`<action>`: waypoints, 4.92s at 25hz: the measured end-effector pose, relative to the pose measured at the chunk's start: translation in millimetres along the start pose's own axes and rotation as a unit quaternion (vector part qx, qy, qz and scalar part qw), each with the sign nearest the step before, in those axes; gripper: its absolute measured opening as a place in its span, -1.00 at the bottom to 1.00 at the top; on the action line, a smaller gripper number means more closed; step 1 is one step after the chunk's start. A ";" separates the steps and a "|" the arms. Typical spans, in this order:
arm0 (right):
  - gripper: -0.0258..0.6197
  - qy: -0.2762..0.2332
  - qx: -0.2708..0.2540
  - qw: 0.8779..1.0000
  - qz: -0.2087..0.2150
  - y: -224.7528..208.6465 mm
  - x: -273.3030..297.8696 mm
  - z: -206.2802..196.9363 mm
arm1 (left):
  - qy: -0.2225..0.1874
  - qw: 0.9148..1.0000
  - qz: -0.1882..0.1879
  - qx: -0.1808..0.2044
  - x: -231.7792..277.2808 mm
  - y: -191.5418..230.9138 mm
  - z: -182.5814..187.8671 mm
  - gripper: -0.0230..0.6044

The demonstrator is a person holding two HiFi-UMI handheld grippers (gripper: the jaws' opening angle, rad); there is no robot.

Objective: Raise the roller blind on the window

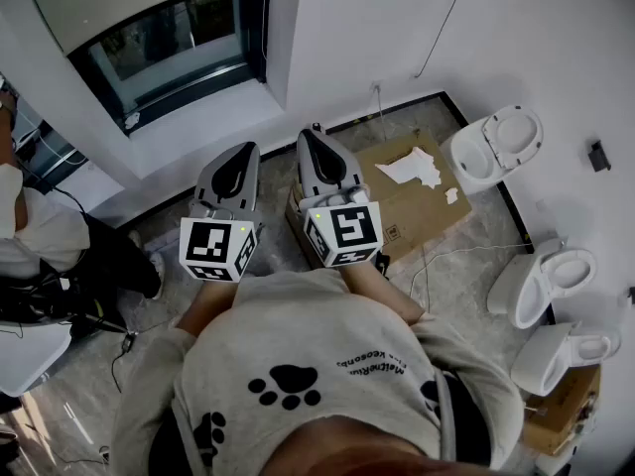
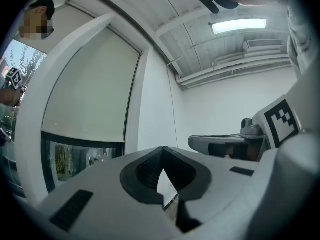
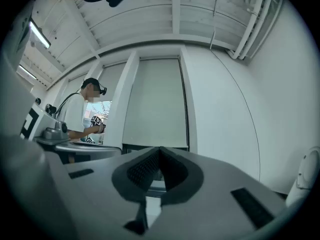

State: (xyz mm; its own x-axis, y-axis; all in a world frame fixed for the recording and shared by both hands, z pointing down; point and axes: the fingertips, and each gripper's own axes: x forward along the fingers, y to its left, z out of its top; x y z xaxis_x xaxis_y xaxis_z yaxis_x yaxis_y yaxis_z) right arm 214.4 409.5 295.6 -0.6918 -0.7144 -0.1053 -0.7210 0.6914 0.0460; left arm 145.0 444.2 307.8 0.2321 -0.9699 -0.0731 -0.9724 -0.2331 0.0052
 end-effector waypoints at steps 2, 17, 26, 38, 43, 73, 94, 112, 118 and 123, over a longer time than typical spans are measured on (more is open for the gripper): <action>-0.89 0.002 0.000 1.000 0.000 -4.5 0.6 -2.1 | 0.000 1.000 -0.002 -0.001 5.0 -1.8 -0.6 -0.90; -0.89 0.002 0.033 0.999 0.005 -19.0 62.3 -25.4 | 0.013 1.000 -0.018 -0.009 53.2 38.8 -17.3 -0.90; -0.89 -0.010 0.036 0.999 0.006 -29.6 162.0 -29.0 | 0.009 0.999 -0.034 -0.024 120.5 118.3 -23.5 -0.90; -0.89 0.014 0.026 0.998 -0.056 -53.2 275.6 -49.4 | 0.010 0.994 -0.104 -0.030 211.5 202.3 -26.9 -0.90; -0.89 0.024 0.029 0.996 -0.083 -57.0 293.2 -58.5 | 0.011 0.992 -0.121 -0.031 228.0 218.6 -30.9 -0.90; -0.89 0.028 0.015 0.996 -0.083 -166.8 443.4 -80.7 | 0.009 0.990 -0.132 -0.044 393.1 271.5 -45.6 -0.90; -0.89 0.055 0.013 0.994 -0.088 -238.5 543.0 -108.8 | 0.003 0.991 -0.125 -0.044 517.3 310.4 -56.3 -0.90; -0.65 0.071 0.010 0.979 -0.192 -250.7 576.0 -109.6 | 0.018 0.972 -0.227 -0.056 544.3 330.4 -52.2 -0.90; -0.63 0.075 0.008 0.972 -0.223 -260.9 582.5 -111.1 | 0.015 0.969 -0.240 -0.064 547.9 337.4 -54.4 -0.90; -0.63 0.082 0.013 0.967 -0.240 -268.3 584.6 -116.6 | 0.018 0.965 -0.253 -0.069 552.3 334.9 -55.6 -0.90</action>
State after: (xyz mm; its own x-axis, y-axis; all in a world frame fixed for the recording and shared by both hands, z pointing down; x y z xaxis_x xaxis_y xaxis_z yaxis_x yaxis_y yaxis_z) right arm -1.2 -206.2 337.5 -0.2766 -0.9596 0.0511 -0.9608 0.2773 0.0064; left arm -51.3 -173.4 324.6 0.6787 -0.7313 -0.0675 -0.7233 -0.6815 0.1114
